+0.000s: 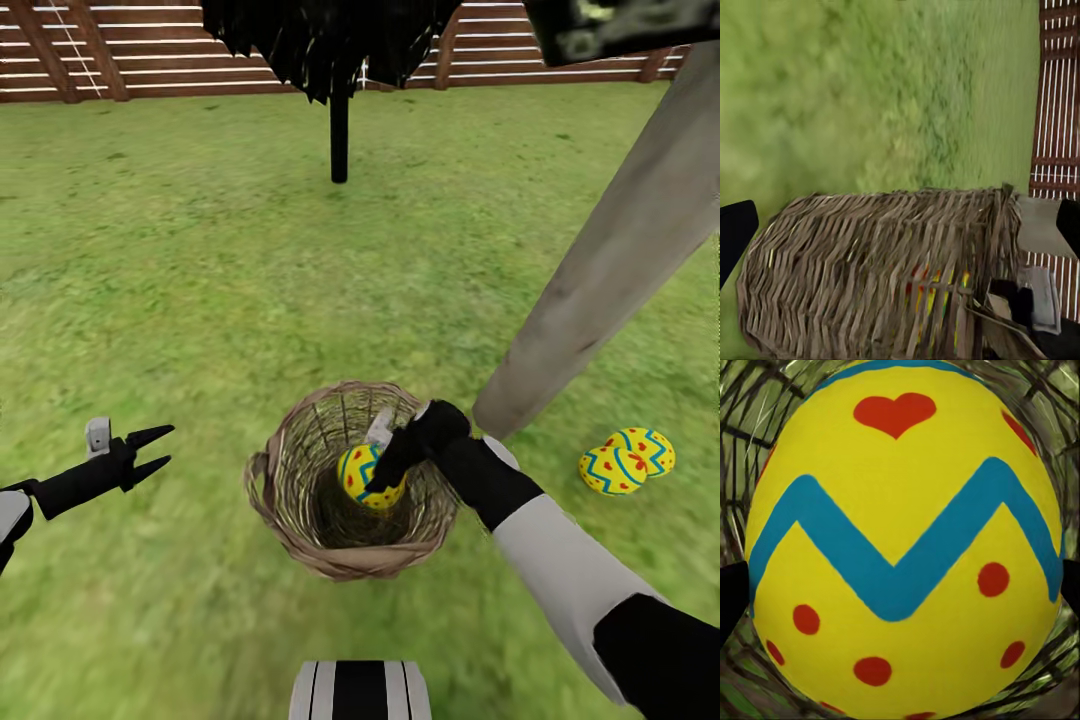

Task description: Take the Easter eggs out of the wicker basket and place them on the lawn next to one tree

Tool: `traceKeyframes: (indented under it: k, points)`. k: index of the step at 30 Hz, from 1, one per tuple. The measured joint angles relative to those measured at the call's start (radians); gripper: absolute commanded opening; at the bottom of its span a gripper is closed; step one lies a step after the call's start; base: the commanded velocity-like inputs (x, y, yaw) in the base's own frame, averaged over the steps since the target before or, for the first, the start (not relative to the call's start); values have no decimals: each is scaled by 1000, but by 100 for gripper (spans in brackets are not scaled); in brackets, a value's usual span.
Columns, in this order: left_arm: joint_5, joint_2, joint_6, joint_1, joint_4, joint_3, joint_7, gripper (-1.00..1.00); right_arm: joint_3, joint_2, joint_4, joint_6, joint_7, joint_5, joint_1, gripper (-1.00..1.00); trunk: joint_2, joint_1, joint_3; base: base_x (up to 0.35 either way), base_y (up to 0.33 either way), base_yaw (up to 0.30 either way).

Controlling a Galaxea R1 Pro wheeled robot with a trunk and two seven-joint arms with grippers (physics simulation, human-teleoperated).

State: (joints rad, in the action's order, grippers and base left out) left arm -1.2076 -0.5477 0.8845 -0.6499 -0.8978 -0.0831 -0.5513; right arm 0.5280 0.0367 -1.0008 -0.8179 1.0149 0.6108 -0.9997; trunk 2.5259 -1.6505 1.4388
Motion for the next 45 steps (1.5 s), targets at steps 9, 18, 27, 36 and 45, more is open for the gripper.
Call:
traceKeyframes:
  k: [9, 18, 27, 36, 45]
  points:
    - [2, 2, 0, 0, 0, 0, 0, 100, -216, -13, -72, 2, 106, -1, 0, -100, -2, 4, -35, -54, 0, 0]
    - [4, 3, 0, 0, 0, 3, 1, 100, -414, -10, -165, -4, 155, -15, 0, -100, -4, 7, -70, -321, 0, 0]
    - [4, 5, 0, 0, 0, 6, 3, 100, -585, -15, -166, -5, 294, -55, 0, -100, -6, 12, -104, -320, 0, 0]
    - [0, 6, -3, 0, 0, 3, 2, 100, -627, -20, -165, -4, 356, -55, 0, -100, -7, 13, -112, -102, 0, 0]
    - [-1, 8, -8, 0, 2, 3, 2, 100, -851, -24, -168, 5, 356, -190, 1, -100, -7, 13, -112, 0, -51, 0]
